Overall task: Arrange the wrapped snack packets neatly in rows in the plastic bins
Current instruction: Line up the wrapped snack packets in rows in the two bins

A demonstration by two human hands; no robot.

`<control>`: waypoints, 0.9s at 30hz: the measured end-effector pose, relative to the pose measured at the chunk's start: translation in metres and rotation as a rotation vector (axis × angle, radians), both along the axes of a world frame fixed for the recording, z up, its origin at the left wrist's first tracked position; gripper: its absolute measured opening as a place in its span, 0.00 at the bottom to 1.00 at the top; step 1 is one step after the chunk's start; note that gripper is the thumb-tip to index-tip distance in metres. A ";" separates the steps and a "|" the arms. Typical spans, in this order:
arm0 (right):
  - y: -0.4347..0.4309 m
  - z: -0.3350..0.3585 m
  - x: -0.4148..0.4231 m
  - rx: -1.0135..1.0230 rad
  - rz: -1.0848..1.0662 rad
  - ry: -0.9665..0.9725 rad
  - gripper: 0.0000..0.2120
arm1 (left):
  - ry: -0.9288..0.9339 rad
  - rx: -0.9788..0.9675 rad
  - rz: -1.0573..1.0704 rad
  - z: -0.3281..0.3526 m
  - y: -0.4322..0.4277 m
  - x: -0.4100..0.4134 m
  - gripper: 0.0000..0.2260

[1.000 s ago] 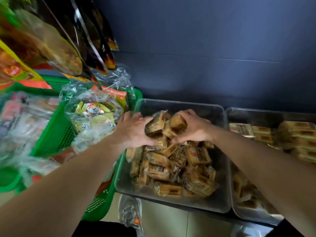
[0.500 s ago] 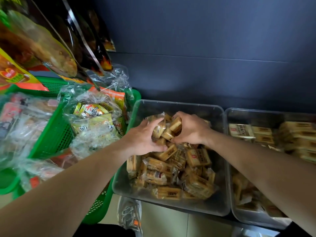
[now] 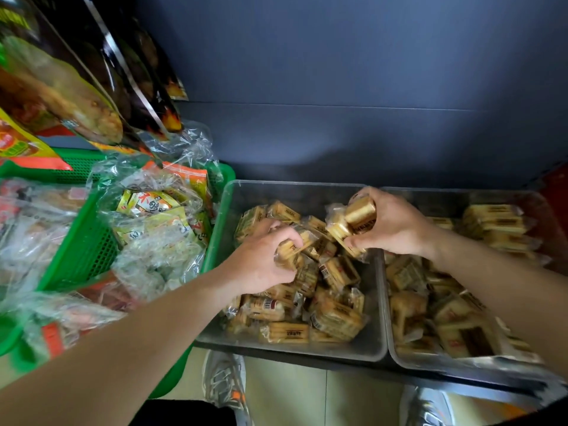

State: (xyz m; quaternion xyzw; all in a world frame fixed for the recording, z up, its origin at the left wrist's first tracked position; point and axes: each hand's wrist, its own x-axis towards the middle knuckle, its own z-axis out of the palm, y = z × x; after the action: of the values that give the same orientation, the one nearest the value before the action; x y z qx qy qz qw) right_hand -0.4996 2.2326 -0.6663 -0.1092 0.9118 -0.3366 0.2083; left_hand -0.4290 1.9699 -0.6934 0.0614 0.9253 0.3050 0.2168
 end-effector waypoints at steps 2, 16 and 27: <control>0.000 0.005 0.003 -0.018 -0.019 0.009 0.28 | 0.046 0.001 0.037 0.000 0.003 0.000 0.14; 0.117 0.038 0.023 0.341 -0.054 -0.082 0.32 | 0.018 0.335 -0.010 0.075 0.123 -0.021 0.26; 0.153 0.036 0.021 0.284 -0.152 -0.115 0.34 | -0.031 0.181 -0.065 0.041 0.177 -0.031 0.46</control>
State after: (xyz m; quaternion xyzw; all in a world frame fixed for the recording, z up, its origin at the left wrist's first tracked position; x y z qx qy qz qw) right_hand -0.4790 2.3854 -0.6302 0.0101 0.9424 -0.2249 0.2475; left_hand -0.4605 2.1469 -0.6522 0.1059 0.8881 0.3810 0.2344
